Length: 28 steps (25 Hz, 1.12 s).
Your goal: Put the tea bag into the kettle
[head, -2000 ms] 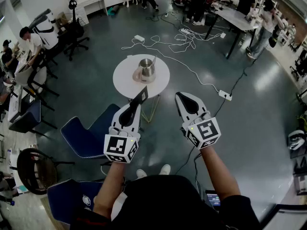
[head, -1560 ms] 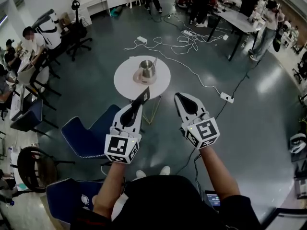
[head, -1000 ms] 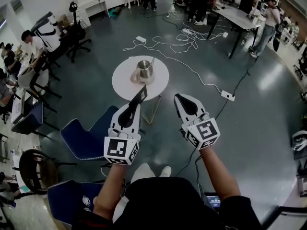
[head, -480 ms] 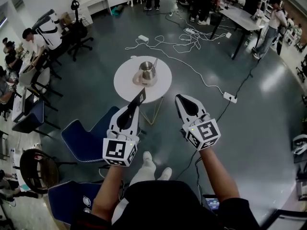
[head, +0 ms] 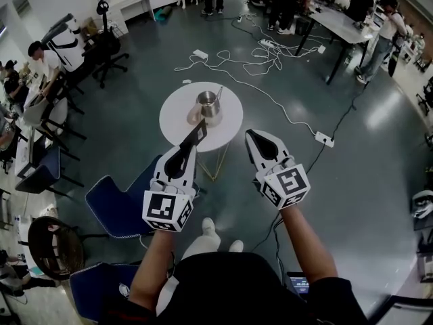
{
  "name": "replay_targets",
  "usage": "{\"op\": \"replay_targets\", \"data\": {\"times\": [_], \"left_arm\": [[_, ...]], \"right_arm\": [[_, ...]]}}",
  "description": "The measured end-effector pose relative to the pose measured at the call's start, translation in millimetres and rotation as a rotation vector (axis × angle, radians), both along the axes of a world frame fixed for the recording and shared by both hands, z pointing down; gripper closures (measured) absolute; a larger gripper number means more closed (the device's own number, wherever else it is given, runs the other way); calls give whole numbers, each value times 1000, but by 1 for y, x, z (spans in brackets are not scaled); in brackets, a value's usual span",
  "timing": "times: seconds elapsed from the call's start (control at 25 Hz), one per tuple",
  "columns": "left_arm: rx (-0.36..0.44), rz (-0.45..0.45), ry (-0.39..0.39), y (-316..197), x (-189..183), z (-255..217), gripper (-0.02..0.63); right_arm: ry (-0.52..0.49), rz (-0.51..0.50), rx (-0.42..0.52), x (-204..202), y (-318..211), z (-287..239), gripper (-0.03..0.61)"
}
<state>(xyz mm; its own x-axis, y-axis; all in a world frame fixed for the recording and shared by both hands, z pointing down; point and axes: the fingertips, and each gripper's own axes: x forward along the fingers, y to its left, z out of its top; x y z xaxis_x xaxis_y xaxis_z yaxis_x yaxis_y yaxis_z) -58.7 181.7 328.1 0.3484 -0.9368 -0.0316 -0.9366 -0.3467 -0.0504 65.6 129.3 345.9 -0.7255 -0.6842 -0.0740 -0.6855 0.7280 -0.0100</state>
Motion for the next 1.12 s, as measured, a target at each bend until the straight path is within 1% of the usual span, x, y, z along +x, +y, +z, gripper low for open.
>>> {"op": "replay_targets", "data": {"times": [0.36,0.52,0.76,1.12], "left_arm": [[41,26,-49,-53,-18,0,578],[33,45,-30,-77,-33,2,578],[53,74,-10,-107,-55,-1,578],[47,90,3,-141,-111,4,578]], "right_arm": [[12,12,4,-24,-53,1,560],[20,24,6,-38,-76,-2,560],[32,46,0,-61,-106,1,560],[52,61,-4,-115,-139,0,560]]}}
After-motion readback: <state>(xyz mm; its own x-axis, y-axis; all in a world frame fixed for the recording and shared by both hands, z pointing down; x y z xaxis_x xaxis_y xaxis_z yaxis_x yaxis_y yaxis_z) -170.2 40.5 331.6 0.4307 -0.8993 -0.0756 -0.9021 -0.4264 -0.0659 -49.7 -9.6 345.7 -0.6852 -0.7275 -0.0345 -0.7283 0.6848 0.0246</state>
